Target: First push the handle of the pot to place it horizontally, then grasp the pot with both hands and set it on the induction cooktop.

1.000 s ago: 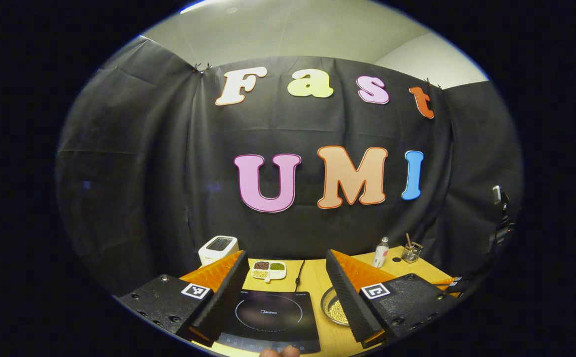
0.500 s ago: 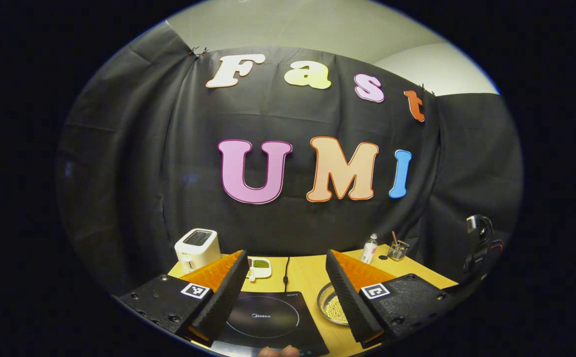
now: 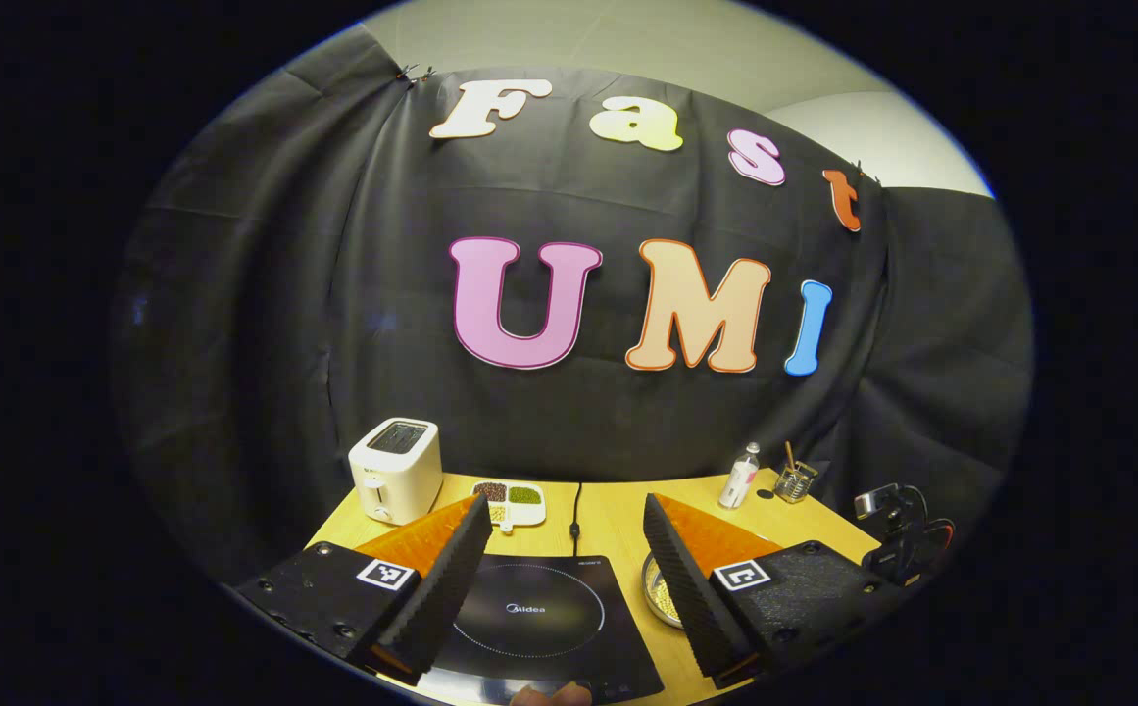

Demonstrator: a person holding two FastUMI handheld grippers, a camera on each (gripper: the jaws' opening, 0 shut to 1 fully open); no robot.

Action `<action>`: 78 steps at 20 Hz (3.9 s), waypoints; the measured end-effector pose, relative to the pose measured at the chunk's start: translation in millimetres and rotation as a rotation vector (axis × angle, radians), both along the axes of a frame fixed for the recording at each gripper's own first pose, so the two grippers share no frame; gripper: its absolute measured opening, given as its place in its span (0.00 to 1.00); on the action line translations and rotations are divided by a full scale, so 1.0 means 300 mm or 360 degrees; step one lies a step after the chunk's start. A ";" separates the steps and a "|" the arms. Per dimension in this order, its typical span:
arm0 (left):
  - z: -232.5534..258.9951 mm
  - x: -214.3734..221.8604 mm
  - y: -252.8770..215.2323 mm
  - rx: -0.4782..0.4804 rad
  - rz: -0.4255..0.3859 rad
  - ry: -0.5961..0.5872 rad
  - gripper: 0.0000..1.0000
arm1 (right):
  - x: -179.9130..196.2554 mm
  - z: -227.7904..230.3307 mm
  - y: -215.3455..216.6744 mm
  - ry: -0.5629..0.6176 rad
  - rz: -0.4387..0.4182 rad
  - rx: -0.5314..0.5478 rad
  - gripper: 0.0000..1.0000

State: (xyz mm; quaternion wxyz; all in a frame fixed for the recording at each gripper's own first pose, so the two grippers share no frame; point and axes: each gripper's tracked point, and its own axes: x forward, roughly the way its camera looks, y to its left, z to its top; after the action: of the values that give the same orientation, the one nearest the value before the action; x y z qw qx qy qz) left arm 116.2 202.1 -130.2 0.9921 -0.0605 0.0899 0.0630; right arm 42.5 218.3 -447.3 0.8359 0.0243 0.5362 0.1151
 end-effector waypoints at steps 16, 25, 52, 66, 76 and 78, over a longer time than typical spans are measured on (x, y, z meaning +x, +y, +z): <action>-0.076 -0.004 0.103 -0.0029 0.0108 0.0057 0.95 | 0.009 -0.165 -0.088 0.0215 -0.0112 -0.0062 0.03; -0.098 0.006 0.125 -0.0048 0.0148 0.0073 0.92 | 0.032 -0.201 -0.210 0.0244 -0.0120 -0.0162 0.02; -0.046 0.087 -0.233 0.0040 0.0329 0.0174 0.96 | 0.436 -0.280 -0.762 0.0155 0.0021 -0.0142 0.00; -0.258 0.285 -0.458 -0.0204 0.0058 0.0477 0.96 | 0.631 -0.294 -0.844 0.0068 -0.0082 -0.0055 0.02; -0.529 0.386 -0.517 -0.0388 -0.0053 0.0804 0.96 | 0.631 -0.257 -0.857 0.0004 -0.0140 -0.0084 0.05; -0.557 0.389 -0.517 -0.0404 -0.0055 0.0840 0.96 | 0.615 -0.267 -0.863 0.0032 -0.0121 -0.0104 0.05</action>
State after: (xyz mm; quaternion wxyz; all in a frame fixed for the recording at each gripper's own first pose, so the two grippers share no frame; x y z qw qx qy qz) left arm 232.8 47.0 -297.3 0.9199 -0.1640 0.3531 0.0478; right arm 226.9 -40.6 -527.6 0.8346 0.0183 0.5467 0.0655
